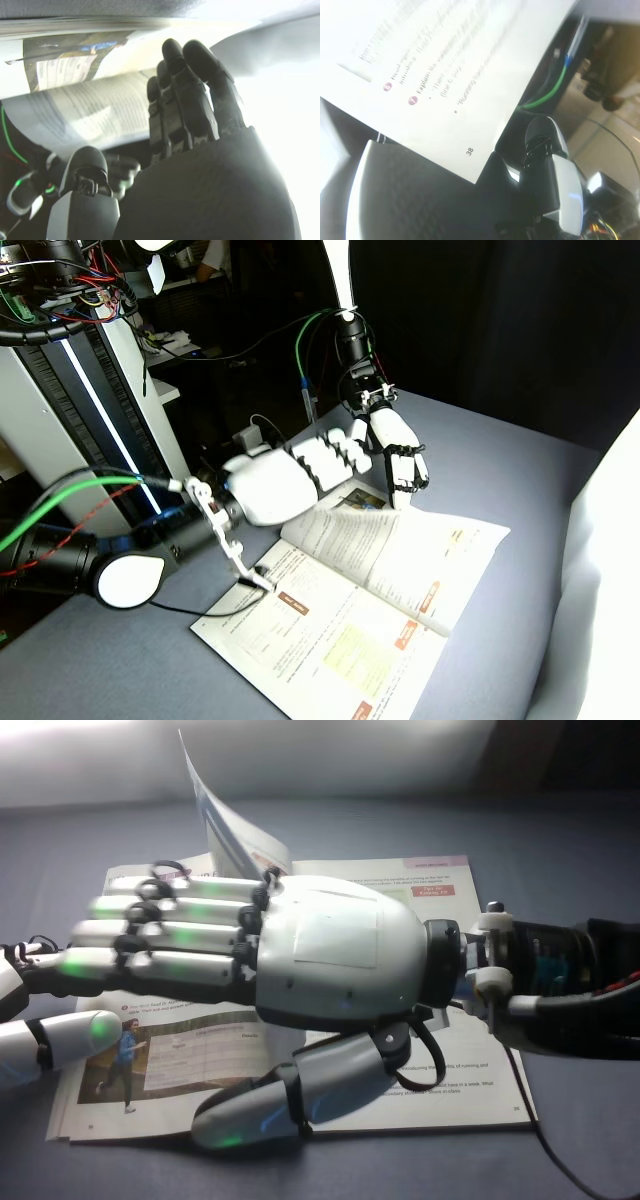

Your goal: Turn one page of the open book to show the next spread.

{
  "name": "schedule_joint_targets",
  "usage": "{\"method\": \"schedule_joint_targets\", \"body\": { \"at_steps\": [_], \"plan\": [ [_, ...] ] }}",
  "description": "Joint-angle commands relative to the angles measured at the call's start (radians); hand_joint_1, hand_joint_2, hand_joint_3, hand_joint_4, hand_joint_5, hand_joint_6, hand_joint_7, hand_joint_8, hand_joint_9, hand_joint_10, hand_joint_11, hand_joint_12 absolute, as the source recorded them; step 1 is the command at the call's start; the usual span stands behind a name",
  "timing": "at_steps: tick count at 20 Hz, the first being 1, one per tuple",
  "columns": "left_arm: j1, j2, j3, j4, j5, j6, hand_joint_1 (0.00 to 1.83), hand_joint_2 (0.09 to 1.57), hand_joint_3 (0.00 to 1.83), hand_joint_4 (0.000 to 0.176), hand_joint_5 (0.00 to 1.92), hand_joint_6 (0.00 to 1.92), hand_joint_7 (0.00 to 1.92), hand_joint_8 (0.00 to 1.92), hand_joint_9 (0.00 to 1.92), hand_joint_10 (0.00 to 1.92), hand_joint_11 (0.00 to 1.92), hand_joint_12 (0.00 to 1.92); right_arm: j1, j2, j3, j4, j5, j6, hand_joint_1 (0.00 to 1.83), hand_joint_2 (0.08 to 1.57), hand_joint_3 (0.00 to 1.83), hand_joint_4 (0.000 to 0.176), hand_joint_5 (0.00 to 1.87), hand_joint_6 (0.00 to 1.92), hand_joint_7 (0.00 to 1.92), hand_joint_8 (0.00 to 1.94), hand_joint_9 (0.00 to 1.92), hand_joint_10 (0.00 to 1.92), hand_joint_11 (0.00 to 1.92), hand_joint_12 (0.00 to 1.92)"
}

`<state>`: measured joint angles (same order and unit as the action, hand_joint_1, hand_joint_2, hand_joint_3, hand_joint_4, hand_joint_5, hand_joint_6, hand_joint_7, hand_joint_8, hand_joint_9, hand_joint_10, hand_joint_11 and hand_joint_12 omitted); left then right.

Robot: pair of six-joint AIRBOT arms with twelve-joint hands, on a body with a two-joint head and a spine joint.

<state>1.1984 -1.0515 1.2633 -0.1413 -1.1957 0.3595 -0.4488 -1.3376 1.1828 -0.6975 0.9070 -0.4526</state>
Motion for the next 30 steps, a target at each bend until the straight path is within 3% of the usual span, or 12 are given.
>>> {"method": "schedule_joint_targets", "body": {
  "at_steps": [1, 5, 8, 11, 12, 13, 14, 16, 19, 20, 22, 30],
  "plan": [
    [0.0, -0.021, 0.004, -0.024, -0.075, -0.006, 0.0, 1.2, 0.0, 0.0, 0.41, 0.04, 0.47, 0.05, 0.58, 0.15, 0.18, 1.42, 0.015, 0.016, -0.01, 0.036, 0.155, 0.005, 0.0, 1.18, 0.0, 0.003, 0.0, 0.0, 0.0, 0.0, 0.0, 0.0, 0.0, 0.0],
    [0.0, -0.018, 0.002, -0.038, -0.087, -0.006, 0.27, 1.4, 0.0, 0.0, 0.26, 0.01, 0.1, 0.0, 0.02, 0.01, 0.0, 0.27, 0.023, 0.081, -0.047, 0.026, 0.204, 0.006, 0.0, 1.19, 0.0, 0.0, 0.0, 0.0, 0.0, 0.0, 0.0, 0.0, 0.0, 0.0],
    [0.002, -0.009, -0.005, -0.048, -0.096, -0.003, 0.52, 1.24, 0.0, 0.08, 0.29, 0.02, 0.16, 0.0, 0.09, 0.02, 0.0, 0.49, 0.023, 0.13, -0.069, 0.028, 0.198, 0.001, 0.0, 1.19, 0.0, 0.0, 0.0, 0.0, 0.0, 0.0, 0.0, 0.0, 0.0, 0.0],
    [0.007, 0.021, -0.025, -0.063, -0.113, 0.018, 0.12, 1.38, 0.0, 0.004, 0.31, 0.01, 0.19, 0.0, 0.11, 0.01, 0.0, 0.55, 0.019, 0.207, -0.103, 0.057, 0.183, -0.026, 0.0, 1.19, 0.0, 0.0, 0.0, 0.0, 0.0, 0.0, 0.0, 0.0, 0.0, 0.0],
    [0.013, 0.03, -0.032, -0.069, -0.121, 0.024, 0.02, 1.53, 0.0, 0.0, 0.1, 0.0, 0.22, 0.04, 0.02, 0.74, 0.0, 1.53, 0.009, 0.23, -0.112, 0.066, 0.174, -0.033, 0.0, 1.19, 0.0, 0.0, 0.0, 0.0, 0.0, 0.0, 0.0, 0.0, 0.0, 0.0],
    [0.028, 0.05, -0.046, -0.081, -0.136, 0.035, 0.02, 1.53, 0.0, 0.0, 0.1, 0.0, 0.22, 0.04, 0.02, 0.74, 0.0, 1.53, -0.01, 0.266, -0.126, 0.084, 0.157, -0.046, 0.0, 1.19, 0.0, 0.0, 0.0, 0.0, 0.0, 0.0, 0.0, 0.0, 0.0, 0.0],
    [0.042, 0.068, -0.058, -0.098, -0.15, 0.051, 0.01, 1.28, 0.0, 0.051, 0.26, 0.08, 0.41, 0.03, 0.3, 0.58, 0.03, 1.52, -0.031, 0.304, -0.139, 0.108, 0.144, -0.066, 0.0, 1.19, 0.0, 0.0, 0.0, 0.0, 0.0, 0.0, 0.0, 0.0, 0.0, 0.0],
    [0.075, 0.101, -0.078, -0.133, -0.195, 0.065, 0.28, 1.41, 0.0, 0.0, 0.12, 0.01, 0.02, 0.0, 0.01, 0.03, 0.0, 0.09, -0.076, 0.361, -0.16, 0.17, 0.127, -0.12, 0.0, 1.18, 0.0, 0.005, 0.0, 0.0, 0.0, 0.0, 0.0, 0.0, 0.0, 0.0],
    [0.09, 0.144, -0.102, -0.147, -0.254, 0.087, 0.36, 1.4, 0.0, 0.0, 0.03, 0.0, 0.0, 0.0, 0.0, 0.0, 0.0, 0.0, -0.147, 0.446, -0.194, 0.306, 0.116, -0.219, 0.0, 1.14, 0.0, 0.033, 0.0, 0.0, 0.0, 0.0, 0.0, 0.0, 0.01, 0.0],
    [0.09, 0.149, -0.106, -0.146, -0.272, 0.091, 0.36, 1.4, 0.0, 0.0, 0.0, 0.0, 0.0, 0.0, 0.0, 0.0, 0.0, 0.0, -0.172, 0.47, -0.205, 0.356, 0.119, -0.254, 0.0, 1.18, 0.0, 0.021, 0.0, 0.0, 0.0, 0.0, 0.0, 0.0, 0.0, 0.53],
    [0.086, 0.156, -0.114, -0.145, -0.317, 0.101, 0.26, 1.35, 0.0, 0.0, 0.0, 0.0, 0.0, 0.0, 0.0, 0.0, 0.0, 0.0, -0.222, 0.508, -0.226, 0.459, 0.135, -0.334, 0.02, 1.23, 0.01, 0.004, 0.0, 0.0, 0.0, 0.0, 0.0, 0.0, 0.0, 0.03],
    [0.027, 0.163, -0.125, -0.111, -0.392, 0.129, 0.0, 1.25, 0.0, 0.0, 0.0, 0.0, 0.0, 0.0, 0.0, 0.0, 0.0, 0.0, -0.371, 0.576, -0.271, 0.739, 0.286, -0.473, 0.02, 1.22, 0.01, 0.0, 0.0, 0.0, 0.0, 0.0, 0.0, 0.0, 0.0, 0.0]
  ]
}}
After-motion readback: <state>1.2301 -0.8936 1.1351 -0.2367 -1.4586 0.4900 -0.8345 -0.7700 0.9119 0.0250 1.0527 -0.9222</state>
